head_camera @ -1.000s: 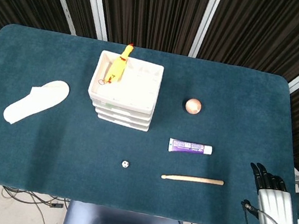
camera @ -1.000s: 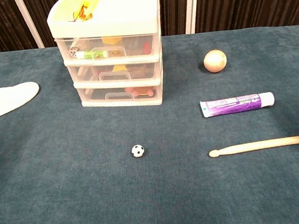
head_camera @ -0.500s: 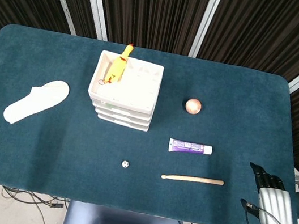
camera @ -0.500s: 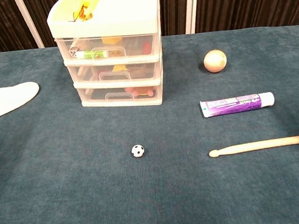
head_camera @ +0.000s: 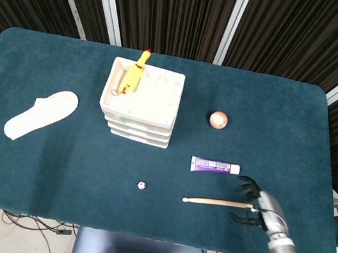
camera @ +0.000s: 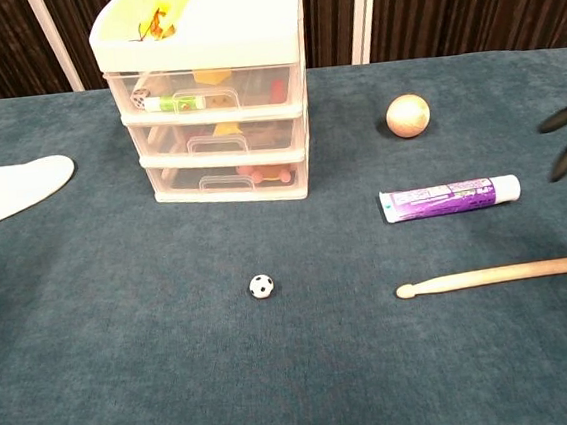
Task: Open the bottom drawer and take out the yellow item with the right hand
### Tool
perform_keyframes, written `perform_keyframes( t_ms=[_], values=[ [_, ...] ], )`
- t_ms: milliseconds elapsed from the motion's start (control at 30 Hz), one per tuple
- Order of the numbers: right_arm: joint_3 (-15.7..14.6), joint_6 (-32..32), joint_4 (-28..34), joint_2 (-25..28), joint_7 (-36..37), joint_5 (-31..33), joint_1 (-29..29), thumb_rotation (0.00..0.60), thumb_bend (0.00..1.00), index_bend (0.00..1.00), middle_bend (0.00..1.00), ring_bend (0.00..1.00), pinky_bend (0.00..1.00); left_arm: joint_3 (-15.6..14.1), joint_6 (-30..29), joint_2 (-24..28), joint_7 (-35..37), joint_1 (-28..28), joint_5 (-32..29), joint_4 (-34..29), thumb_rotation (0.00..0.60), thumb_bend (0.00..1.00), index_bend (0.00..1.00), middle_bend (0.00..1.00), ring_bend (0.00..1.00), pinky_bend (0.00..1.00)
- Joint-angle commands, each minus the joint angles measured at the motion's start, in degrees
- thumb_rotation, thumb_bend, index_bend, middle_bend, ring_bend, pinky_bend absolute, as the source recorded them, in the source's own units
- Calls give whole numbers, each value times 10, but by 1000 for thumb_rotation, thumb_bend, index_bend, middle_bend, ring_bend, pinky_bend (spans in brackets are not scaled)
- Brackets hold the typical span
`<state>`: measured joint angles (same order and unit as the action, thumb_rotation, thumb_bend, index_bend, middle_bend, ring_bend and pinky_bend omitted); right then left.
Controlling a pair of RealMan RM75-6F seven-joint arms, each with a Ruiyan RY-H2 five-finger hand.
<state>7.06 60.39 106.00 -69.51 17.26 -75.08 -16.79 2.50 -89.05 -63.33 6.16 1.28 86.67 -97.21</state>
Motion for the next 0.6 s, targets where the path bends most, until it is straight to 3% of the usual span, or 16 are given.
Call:
perform_keyframes(
  t_ms=[33, 100, 233, 333, 600],
  values=[
    [18, -31, -12, -59, -33, 39, -35, 600, 244, 214, 516, 639, 702, 0, 1, 0, 0, 0, 0, 0, 600, 514, 20, 0, 0, 0],
    [23, -46, -13, -87, -43, 57, -51, 600, 263, 204, 606, 730, 822, 0, 2, 0, 1, 1, 0, -1, 600, 514, 20, 0, 0, 0],
    [37, -69, -23, -140, -50, 88, -79, 600, 298, 126, 729, 807, 908, 0, 1, 1, 3, 0, 0, -2, 600, 514, 20, 0, 0, 0],
    [46, -69, -39, -180, -70, 105, -98, 600, 318, 70, 781, 846, 942, 0, 2, 1, 5, 0, 0, -2, 600, 514, 20, 0, 0, 0],
    [78, -74, -82, -281, -109, 150, -151, 600, 378, 13, 798, 862, 946, -1, 6, 5, 12, 1, -2, -5, 600, 514, 20, 0, 0, 0]
  ],
)
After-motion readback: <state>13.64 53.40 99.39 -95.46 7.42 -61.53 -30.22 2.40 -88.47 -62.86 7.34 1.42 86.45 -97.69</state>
